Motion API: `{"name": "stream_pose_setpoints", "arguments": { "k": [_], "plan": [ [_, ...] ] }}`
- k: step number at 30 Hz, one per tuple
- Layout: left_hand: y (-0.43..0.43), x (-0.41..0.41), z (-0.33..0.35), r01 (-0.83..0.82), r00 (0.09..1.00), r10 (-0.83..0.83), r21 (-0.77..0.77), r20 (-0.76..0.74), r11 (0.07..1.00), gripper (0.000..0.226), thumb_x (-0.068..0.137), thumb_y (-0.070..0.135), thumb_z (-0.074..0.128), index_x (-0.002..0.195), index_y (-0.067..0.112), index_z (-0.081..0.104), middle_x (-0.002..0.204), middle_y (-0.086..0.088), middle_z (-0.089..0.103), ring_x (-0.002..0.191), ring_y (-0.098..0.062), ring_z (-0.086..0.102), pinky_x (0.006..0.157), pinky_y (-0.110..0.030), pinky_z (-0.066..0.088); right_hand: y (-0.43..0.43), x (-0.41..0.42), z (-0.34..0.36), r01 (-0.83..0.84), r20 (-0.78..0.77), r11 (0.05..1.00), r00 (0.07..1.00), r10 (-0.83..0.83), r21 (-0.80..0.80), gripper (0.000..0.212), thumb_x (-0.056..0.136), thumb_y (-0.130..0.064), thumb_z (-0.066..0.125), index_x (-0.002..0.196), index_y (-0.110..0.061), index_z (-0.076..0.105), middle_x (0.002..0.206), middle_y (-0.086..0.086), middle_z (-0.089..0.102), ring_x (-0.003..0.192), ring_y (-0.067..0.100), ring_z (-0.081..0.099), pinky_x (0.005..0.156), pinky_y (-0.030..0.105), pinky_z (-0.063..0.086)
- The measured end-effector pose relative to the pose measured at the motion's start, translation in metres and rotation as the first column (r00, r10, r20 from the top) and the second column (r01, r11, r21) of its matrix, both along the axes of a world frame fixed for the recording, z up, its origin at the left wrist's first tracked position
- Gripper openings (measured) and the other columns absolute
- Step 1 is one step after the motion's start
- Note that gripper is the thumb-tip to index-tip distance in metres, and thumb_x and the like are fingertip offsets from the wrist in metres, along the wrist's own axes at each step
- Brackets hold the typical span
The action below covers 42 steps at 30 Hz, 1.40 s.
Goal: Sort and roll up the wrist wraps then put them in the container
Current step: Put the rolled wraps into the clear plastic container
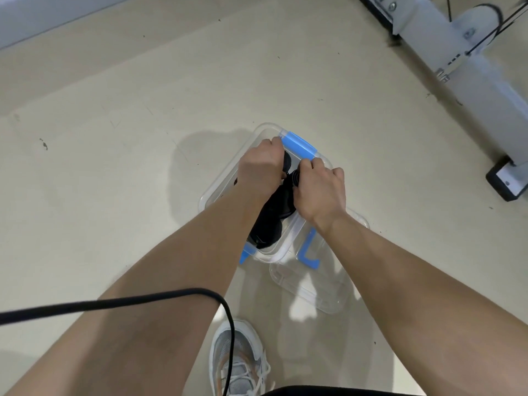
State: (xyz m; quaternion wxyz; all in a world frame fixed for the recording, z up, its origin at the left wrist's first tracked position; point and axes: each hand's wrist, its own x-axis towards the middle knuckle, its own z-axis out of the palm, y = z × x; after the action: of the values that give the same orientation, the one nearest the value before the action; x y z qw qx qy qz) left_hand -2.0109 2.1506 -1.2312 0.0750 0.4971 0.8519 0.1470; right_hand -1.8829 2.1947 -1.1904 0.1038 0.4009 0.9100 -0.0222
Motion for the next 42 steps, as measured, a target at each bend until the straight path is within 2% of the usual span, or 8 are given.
{"name": "stream_pose_setpoints", "arguments": {
  "k": [8, 12, 15, 21, 27, 31, 40, 42],
  "plan": [
    [-0.004, 0.01, -0.011, 0.006, 0.996, -0.001, 0.053, -0.088, 0.999, 0.055, 0.022, 0.01, 0.087, 0.069, 0.01, 0.06, 0.054, -0.002, 0.05, 0.035, -0.022, 0.045, 0.045, -0.018, 0.016, -0.004, -0.004, -0.002, 0.058, -0.004, 0.998, 0.998, -0.058, 0.038, 0.019, 0.085, -0.002, 0.051, 0.09, -0.02, 0.055, 0.099, 0.0, 0.063, 0.079, 0.025, 0.05, 0.089, 0.037, 0.027],
    [-0.026, 0.013, 0.004, 0.007, 0.998, -0.004, 0.056, -0.065, 0.998, 0.032, 0.067, 0.01, 0.082, 0.095, 0.01, 0.066, 0.091, -0.006, 0.066, 0.074, -0.028, 0.061, 0.046, -0.029, 0.034, -0.015, 0.003, 0.0, 0.087, -0.106, 0.996, 0.991, -0.087, -0.007, 0.025, 0.085, -0.007, 0.054, 0.104, -0.02, 0.063, 0.116, 0.002, 0.053, 0.105, 0.024, 0.055, 0.103, 0.039, 0.025],
    [-0.044, 0.018, 0.011, 0.15, 0.987, -0.149, 0.024, -0.063, 0.988, 0.017, 0.089, 0.015, 0.059, 0.102, 0.014, 0.07, 0.112, -0.004, 0.067, 0.093, -0.03, 0.063, 0.063, -0.036, 0.043, -0.029, 0.01, 0.001, 0.037, -0.074, 0.996, 0.996, -0.043, -0.076, 0.021, 0.087, -0.011, 0.051, 0.101, -0.018, 0.064, 0.109, 0.001, 0.058, 0.105, 0.024, 0.058, 0.114, 0.044, 0.019],
    [-0.057, 0.02, 0.02, 0.205, 0.976, -0.194, -0.12, 0.097, 0.971, 0.037, 0.099, 0.019, 0.049, 0.133, 0.013, 0.063, 0.148, -0.002, 0.054, 0.133, -0.025, 0.052, 0.106, -0.036, 0.04, -0.041, 0.01, 0.003, 0.039, -0.062, 0.995, 0.997, -0.044, -0.092, 0.026, 0.09, -0.016, 0.047, 0.109, -0.017, 0.064, 0.118, 0.003, 0.061, 0.124, 0.028, 0.046, 0.115, 0.045, 0.021],
    [-0.115, 0.018, 0.049, -0.085, 0.996, 0.085, -0.003, 0.006, 0.996, 0.045, 0.067, 0.01, 0.078, 0.112, 0.015, 0.074, 0.116, -0.008, 0.067, 0.105, -0.033, 0.063, 0.074, -0.038, 0.054, -0.07, 0.019, 0.024, 0.36, -0.282, 0.869, 0.843, -0.459, -0.339, 0.07, 0.082, -0.004, 0.049, 0.15, -0.015, 0.037, 0.155, 0.013, 0.028, 0.133, 0.035, 0.035, 0.109, 0.043, 0.035],
    [-0.163, 0.013, 0.05, -0.198, 0.98, 0.196, -0.065, -0.044, 0.978, 0.04, 0.064, 0.008, 0.079, 0.102, 0.01, 0.07, 0.115, -0.018, 0.059, 0.091, -0.038, 0.058, 0.056, -0.038, 0.05, -0.09, 0.018, 0.035, 0.453, -0.289, 0.694, 0.678, -0.676, -0.559, 0.073, 0.085, -0.001, 0.047, 0.153, -0.019, 0.031, 0.158, 0.011, 0.021, 0.117, 0.035, 0.053, 0.077, 0.037, 0.047],
    [-0.201, 0.02, 0.068, -0.268, 0.905, 0.337, -0.265, 0.262, 0.926, 0.044, 0.102, 0.029, 0.048, 0.146, 0.026, 0.047, 0.128, -0.005, 0.051, 0.108, -0.027, 0.055, 0.075, -0.034, 0.041, -0.136, -0.006, 0.049, 0.501, -0.129, 0.59, 0.684, -0.718, -0.633, 0.045, 0.092, -0.009, 0.05, 0.135, -0.004, 0.04, 0.157, 0.02, 0.024, 0.089, 0.04, 0.055, 0.077, 0.042, 0.046],
    [-0.207, 0.015, 0.07, -0.268, 0.89, 0.35, -0.284, 0.293, 0.921, 0.046, 0.103, 0.033, 0.046, 0.149, 0.03, 0.045, 0.134, -0.004, 0.049, 0.113, -0.026, 0.053, 0.08, -0.034, 0.044, -0.151, -0.016, 0.051, 0.473, -0.116, 0.59, 0.708, -0.696, -0.654, 0.052, 0.094, -0.009, 0.05, 0.143, -0.003, 0.037, 0.163, 0.025, 0.016, 0.106, 0.045, 0.058, 0.089, 0.044, 0.048]
  ]
}}
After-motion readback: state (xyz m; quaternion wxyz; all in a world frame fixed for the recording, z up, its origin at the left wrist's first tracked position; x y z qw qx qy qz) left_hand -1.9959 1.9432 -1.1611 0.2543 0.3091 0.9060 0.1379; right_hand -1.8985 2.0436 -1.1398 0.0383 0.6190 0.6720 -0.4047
